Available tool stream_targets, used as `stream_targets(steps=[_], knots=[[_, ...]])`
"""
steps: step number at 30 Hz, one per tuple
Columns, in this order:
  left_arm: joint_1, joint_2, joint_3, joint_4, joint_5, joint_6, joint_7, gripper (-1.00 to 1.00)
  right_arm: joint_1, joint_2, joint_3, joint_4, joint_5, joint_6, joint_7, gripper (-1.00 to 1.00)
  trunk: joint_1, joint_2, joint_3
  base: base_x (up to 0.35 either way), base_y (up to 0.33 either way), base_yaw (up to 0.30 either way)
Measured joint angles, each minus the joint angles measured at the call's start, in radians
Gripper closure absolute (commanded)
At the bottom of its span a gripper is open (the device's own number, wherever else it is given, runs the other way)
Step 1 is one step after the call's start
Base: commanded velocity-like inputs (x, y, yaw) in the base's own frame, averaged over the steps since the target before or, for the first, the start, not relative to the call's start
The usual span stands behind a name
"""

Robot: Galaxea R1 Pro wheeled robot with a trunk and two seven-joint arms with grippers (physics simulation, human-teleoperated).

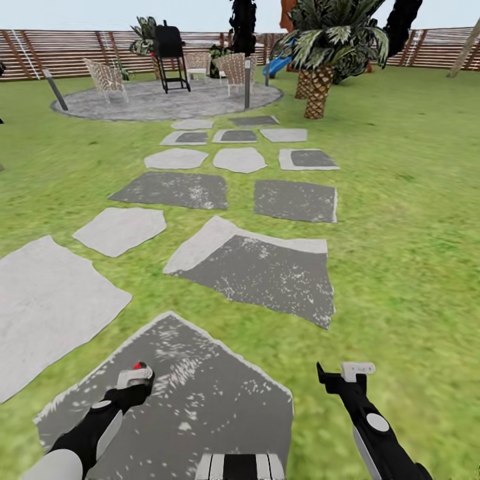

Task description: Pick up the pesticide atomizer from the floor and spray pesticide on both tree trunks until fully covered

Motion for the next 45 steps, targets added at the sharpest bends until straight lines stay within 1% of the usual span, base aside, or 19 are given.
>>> stream_targets(steps=[7,14,15,16,21,23,30,45], knots=[[-0.006,0.007,0.002,-0.008,-0.001,-0.001,0.0,-1.0,0.0,0.001,0.002,-0.033,0.0,-0.001,0.001,-1.0,0.003,-0.002,-0.038,0.0,0.0,0.0],[-0.008,0.007,0.002,-0.074,-0.001,-0.003,0.0,-1.0,0.0,0.001,0.006,-0.033,0.004,-0.002,0.003,-1.0,0.006,-0.003,-0.076,0.0,0.0,0.0],[-0.008,0.006,0.002,-0.102,-0.001,-0.003,0.0,-1.0,0.0,0.0,0.007,-0.034,0.006,-0.001,0.003,-1.0,0.006,-0.003,-0.077,0.0,0.0,0.0],[-0.008,0.006,0.002,-0.108,-0.001,-0.003,0.0,-1.0,0.0,-0.001,0.006,-0.034,0.007,-0.001,0.003,-1.0,0.006,-0.003,-0.077,0.0,0.0,0.0],[-0.007,0.008,0.002,-0.12,-0.002,-0.006,0.001,-1.0,0.0,-0.005,0.006,-0.036,0.008,0.0,0.003,-1.0,0.006,-0.003,-0.078,0.004,0.0,0.0],[-0.005,0.006,0.002,-0.126,-0.002,-0.021,0.005,-1.0,0.0,-0.005,0.005,-0.029,0.009,0.0,0.002,-1.0,0.006,-0.003,-0.078,0.098,0.003,0.0],[-0.004,0.004,0.003,-0.13,-0.003,-0.046,0.009,-1.0,0.0,-0.006,0.002,-0.004,0.009,0.0,0.002,-1.0,0.006,-0.003,-0.078,0.192,0.046,0.0],[0.004,0.004,0.002,-0.121,-0.003,-0.054,0.01,-1.0,0.0,-0.007,0.005,-0.002,0.008,0.0,0.003,-1.0,0.006,-0.003,-0.078,0.013,0.005,0.0]])
